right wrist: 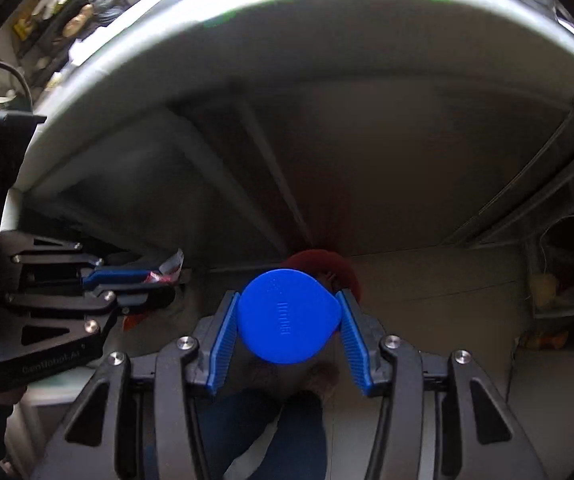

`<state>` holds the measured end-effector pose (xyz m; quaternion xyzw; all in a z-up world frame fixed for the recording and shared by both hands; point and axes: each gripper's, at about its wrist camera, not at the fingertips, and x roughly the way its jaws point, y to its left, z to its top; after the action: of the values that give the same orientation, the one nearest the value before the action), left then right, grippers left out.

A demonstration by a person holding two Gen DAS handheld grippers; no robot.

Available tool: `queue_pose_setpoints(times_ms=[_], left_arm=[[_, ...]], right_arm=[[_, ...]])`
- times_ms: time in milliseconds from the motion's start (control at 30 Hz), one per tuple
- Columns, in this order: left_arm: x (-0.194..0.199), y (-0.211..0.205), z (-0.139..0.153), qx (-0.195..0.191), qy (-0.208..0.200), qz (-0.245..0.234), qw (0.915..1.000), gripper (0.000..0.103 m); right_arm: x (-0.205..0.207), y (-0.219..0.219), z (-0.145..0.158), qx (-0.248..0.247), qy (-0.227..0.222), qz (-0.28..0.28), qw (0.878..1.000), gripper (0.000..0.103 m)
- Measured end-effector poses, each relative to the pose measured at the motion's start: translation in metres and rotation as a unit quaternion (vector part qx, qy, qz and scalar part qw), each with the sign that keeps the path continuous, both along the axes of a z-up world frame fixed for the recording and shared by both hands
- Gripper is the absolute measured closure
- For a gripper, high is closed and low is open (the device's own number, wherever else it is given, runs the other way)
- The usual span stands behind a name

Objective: Collect trash
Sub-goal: 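Carry the sauce packet and blue lid down over the red bucket with both tools, then open the left tool to drop the sauce packet while the right tool drops the lid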

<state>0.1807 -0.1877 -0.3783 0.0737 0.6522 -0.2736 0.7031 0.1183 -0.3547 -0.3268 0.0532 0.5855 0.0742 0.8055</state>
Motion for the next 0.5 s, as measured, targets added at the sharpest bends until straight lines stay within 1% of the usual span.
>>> queue_pose_setpoints(times_ms=[33, 133, 233, 367, 433, 500], left_arm=[[0.002, -0.002, -0.018, 0.004, 0.003, 0.003, 1.0000, 0.092], [0.005, -0.008, -0.065, 0.006, 0.002, 0.005, 1.0000, 0.092], [0.011, -0.020, -0.106, 0.012, 0.010, 0.006, 0.9999, 0.092], [0.015, -0.037, -0.140, 0.021, 0.009, 0.007, 0.9997, 0.092], [0.016, -0.047, -0.150, 0.026, 0.012, 0.001, 0.9996, 0.092], [0.017, -0.051, -0.156, 0.036, 0.011, -0.005, 0.9993, 0.092]], right_arm=[[0.002, -0.002, -0.016, -0.006, -0.001, -0.004, 1.000, 0.057], [0.007, -0.009, -0.062, 0.007, 0.003, -0.012, 1.000, 0.057], [0.012, -0.015, -0.110, 0.008, 0.022, -0.014, 1.000, 0.057], [0.012, -0.026, -0.154, 0.012, 0.041, -0.012, 0.999, 0.057], [0.013, -0.028, -0.165, 0.011, 0.043, -0.010, 0.999, 0.057], [0.011, -0.030, -0.169, 0.012, 0.046, -0.012, 0.999, 0.057]])
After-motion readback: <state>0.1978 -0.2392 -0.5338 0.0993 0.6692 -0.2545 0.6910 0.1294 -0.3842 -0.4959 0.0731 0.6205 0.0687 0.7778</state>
